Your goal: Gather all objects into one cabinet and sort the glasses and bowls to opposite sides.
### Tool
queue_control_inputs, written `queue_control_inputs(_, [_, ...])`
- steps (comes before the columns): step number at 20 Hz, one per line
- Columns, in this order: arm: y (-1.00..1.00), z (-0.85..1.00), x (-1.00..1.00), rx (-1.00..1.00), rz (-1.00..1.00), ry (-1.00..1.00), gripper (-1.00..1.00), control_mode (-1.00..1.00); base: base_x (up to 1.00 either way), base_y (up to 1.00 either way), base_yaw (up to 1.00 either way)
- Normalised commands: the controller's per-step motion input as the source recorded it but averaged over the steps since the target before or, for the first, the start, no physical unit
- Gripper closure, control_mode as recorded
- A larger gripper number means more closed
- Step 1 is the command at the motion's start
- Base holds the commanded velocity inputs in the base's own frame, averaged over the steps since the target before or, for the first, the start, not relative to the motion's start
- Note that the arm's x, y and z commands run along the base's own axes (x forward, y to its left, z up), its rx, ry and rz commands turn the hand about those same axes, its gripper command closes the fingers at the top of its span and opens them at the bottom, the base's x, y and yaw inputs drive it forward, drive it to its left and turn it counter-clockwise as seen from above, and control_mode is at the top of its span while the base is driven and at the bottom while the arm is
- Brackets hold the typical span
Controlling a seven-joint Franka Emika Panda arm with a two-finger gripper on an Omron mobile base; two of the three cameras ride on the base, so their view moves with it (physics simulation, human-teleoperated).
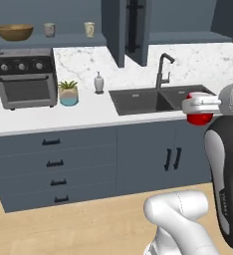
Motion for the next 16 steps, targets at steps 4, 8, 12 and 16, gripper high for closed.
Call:
queue_control_inputs(4, [0.00,0.00,0.00,0.00,0.00,0.00,1.00,1.00,0.00,1.00,0.01])
queue_control_inputs(8, [0.00,0.00,0.00,0.00,0.00,0.00,1.00,1.00,0.00,1.00,0.00])
queue_control_inputs(12, [0.00,0.00,0.00,0.00,0.00,0.00,1.00,1.00,0.22,0.68,0.00])
queue_control_inputs(16, [0.00,0.00,0.00,0.00,0.00,0.00,1.00,1.00,0.61,0.09,0.00])
